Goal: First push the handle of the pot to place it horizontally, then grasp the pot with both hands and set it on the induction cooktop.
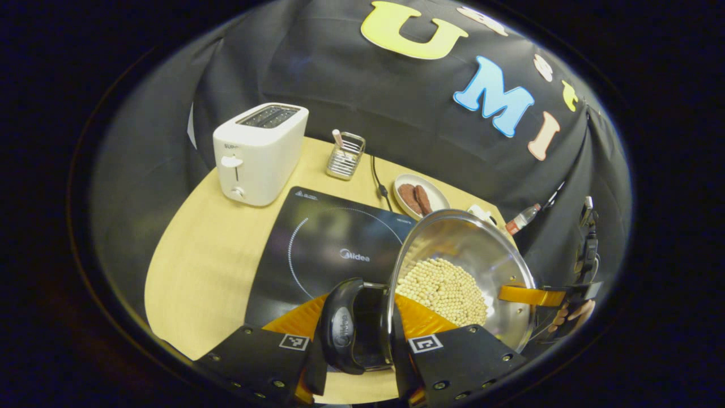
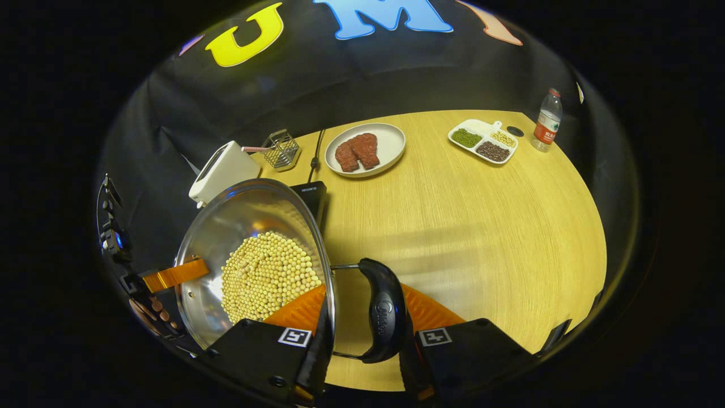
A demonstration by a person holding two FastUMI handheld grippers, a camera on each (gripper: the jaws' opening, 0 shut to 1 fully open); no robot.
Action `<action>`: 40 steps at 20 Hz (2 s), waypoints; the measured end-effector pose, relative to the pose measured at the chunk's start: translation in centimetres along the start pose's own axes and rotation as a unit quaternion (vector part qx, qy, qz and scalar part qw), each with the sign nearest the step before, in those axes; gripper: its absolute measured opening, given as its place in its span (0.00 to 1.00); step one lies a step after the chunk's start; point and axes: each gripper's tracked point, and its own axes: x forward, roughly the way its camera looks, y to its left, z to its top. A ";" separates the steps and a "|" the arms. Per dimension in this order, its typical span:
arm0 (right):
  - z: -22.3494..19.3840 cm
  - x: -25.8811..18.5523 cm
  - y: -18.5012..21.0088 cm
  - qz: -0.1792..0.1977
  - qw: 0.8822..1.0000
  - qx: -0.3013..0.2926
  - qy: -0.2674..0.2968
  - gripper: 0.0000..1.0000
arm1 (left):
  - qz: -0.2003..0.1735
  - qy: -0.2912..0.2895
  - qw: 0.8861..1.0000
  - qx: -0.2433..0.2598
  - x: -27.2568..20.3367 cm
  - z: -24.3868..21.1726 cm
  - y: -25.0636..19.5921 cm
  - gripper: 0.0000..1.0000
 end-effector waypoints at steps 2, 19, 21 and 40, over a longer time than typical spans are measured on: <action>0.8 0.9 1.2 0.002 1.000 0.000 0.001 0.51 | 0.002 -0.002 1.000 -0.004 0.2 0.9 1.4 0.53; 5.2 10.3 7.1 0.019 1.000 0.016 -0.016 0.51 | 0.012 -0.029 0.999 0.015 6.9 7.3 10.2 0.48; 5.3 11.0 7.3 0.020 0.999 0.019 -0.020 0.51 | 0.016 -0.033 0.999 0.013 7.8 7.7 10.8 0.49; 5.1 14.0 7.2 0.018 1.000 0.015 -0.008 0.53 | 0.007 -0.011 1.000 -0.006 10.4 5.7 12.7 0.46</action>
